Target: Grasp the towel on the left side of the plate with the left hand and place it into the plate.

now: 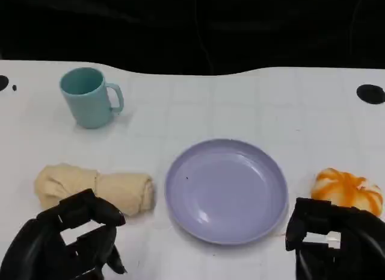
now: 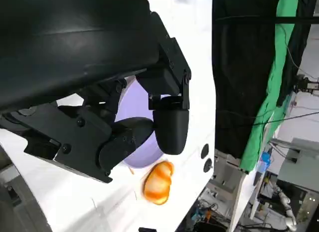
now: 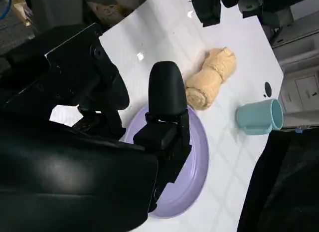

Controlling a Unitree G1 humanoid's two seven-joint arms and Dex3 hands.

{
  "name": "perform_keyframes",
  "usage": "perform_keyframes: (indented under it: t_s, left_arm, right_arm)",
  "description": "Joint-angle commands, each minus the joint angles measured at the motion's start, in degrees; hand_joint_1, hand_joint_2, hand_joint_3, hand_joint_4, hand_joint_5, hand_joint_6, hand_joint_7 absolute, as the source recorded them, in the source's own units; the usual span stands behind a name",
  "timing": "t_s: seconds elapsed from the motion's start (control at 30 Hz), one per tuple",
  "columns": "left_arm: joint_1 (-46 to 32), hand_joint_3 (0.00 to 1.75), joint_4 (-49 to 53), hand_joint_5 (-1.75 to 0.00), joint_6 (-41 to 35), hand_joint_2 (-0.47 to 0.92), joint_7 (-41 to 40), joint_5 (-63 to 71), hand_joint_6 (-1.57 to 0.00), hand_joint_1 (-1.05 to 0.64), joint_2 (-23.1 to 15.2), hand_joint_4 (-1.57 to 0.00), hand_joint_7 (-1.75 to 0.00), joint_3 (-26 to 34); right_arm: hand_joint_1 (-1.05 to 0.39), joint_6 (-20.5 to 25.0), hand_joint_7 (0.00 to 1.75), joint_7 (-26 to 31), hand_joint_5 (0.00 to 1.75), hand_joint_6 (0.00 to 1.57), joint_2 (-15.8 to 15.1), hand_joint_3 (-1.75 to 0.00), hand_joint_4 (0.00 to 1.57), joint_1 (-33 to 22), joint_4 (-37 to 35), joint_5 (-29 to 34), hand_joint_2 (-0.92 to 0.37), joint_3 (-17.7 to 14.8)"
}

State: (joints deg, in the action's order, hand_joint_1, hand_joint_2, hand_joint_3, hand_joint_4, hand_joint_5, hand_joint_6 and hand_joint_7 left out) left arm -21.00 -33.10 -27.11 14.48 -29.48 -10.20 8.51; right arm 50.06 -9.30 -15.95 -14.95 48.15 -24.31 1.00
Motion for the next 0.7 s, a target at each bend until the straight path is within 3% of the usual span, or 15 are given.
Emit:
perform_keyframes:
  t_s: [0.03, 0.13, 0.27, 0.3, 0.43, 0.5, 0.57, 0.7]
  left_arm:
    - [-0.08, 1.00, -0.39, -1.69, 0.63, 0.59, -0.25, 0.62, -0.82, -0.13, -0.56, -0.80, -1.34, 0.20]
    - [-0.24, 1.00, -0.20, -1.66, 1.30, 0.58, 0.10, 0.93, -0.81, -0.13, -0.75, -0.80, -1.33, 0.37]
    - [-0.63, 1.06, -0.41, -1.44, 2.73, 0.53, -0.28, 2.66, -0.82, -0.17, -1.03, -0.76, -0.99, 0.49]
    - [-0.71, 0.99, -0.67, -1.37, 3.11, 0.54, -0.61, 3.37, -0.83, -0.19, -0.92, -0.73, -0.87, 0.43]
    - [-0.74, 0.43, -2.19, -1.09, 4.83, 0.79, -1.77, 7.41, -0.84, -0.22, -0.99, -0.64, -0.40, -0.46]
    - [-0.07, 0.22, -1.99, -0.85, 9.59, 0.88, -1.69, 14.13, -0.77, -0.26, -3.06, -0.59, -0.19, -1.57]
    - [0.91, 0.15, -2.16, -0.65, 11.86, 0.91, -1.83, 19.91, -0.68, -0.32, -5.35, -0.55, -0.07, -2.29]
    - [2.84, 0.11, -2.39, -0.42, 14.58, 0.92, -1.06, 30.50, -0.54, -0.43, -10.89, -0.50, 0.00, -3.53]
  right_arm:
    - [0.09, 0.02, 1.66, -0.03, 1.75, 0.64, -0.57, -1.47, 0.80, 0.06, 0.50, 0.06, -0.49, -0.20]
    - [0.09, -0.06, 1.66, 0.06, 1.75, 0.64, -0.47, -1.46, 0.80, -0.10, 0.56, 0.14, -0.49, -0.07]
    - [0.08, -0.28, 1.66, 0.20, 1.75, 0.64, -0.29, -1.46, 0.80, -0.45, 0.70, 0.20, -0.50, 0.13]
    - [0.08, -0.40, 1.66, 0.17, 1.75, 0.64, -0.27, -1.46, 0.80, -0.53, 0.73, 0.21, -0.50, 0.16]
    - [0.09, -0.60, 1.65, 0.15, 1.75, 0.64, -0.13, -1.45, 0.81, -0.68, 0.78, 0.14, -0.51, 0.26]
    - [0.09, -0.19, 1.65, 0.30, 1.75, 0.64, 0.21, -1.45, 0.81, -0.58, 0.93, -0.28, -0.51, 0.18]
    - [0.08, 0.18, 1.65, 0.53, 1.75, 0.64, 0.40, -1.45, 0.82, -0.54, 1.13, -0.35, -0.50, 0.25]
    - [0.08, 0.01, 1.65, 0.46, 1.75, 0.64, 0.33, -1.45, 0.82, -0.68, 1.41, -0.30, -0.50, 0.32]
